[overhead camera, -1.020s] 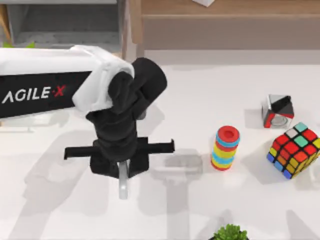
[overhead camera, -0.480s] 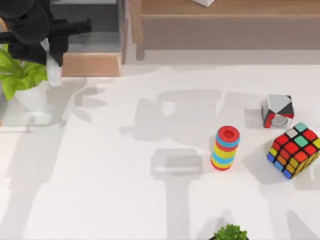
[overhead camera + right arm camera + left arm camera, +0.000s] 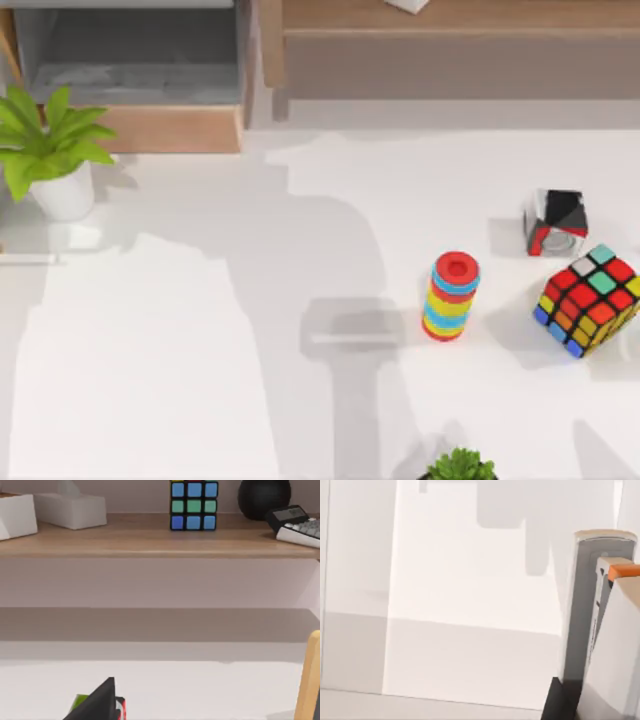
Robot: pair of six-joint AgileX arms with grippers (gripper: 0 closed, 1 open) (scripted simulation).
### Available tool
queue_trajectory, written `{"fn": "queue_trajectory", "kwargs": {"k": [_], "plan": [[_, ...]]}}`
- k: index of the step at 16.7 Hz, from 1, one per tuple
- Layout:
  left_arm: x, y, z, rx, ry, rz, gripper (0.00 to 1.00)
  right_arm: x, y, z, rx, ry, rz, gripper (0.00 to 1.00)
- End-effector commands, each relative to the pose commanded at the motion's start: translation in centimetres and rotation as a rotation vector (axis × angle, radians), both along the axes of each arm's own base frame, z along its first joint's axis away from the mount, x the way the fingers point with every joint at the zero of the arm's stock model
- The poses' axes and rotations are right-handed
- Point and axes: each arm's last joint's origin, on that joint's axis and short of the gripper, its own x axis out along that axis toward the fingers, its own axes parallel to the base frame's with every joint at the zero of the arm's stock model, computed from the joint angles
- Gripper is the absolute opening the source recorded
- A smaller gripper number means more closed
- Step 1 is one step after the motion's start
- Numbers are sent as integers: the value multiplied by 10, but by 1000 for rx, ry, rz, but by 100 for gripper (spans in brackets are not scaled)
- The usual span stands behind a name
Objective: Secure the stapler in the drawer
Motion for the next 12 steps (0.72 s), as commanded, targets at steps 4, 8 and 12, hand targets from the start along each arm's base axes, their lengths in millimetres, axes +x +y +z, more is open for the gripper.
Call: {"fn": "queue_trajectory", "kwargs": {"k": [4,8,12], "plan": [[17,45,-64,-4,135,-44,0,0,0,0,0,0,0,100],[22,51,-107,-30,249,-97,0,0,0,0,0,0,0,100],[22,50,-109,-32,256,-100,0,0,0,0,0,0,0,100]]}}
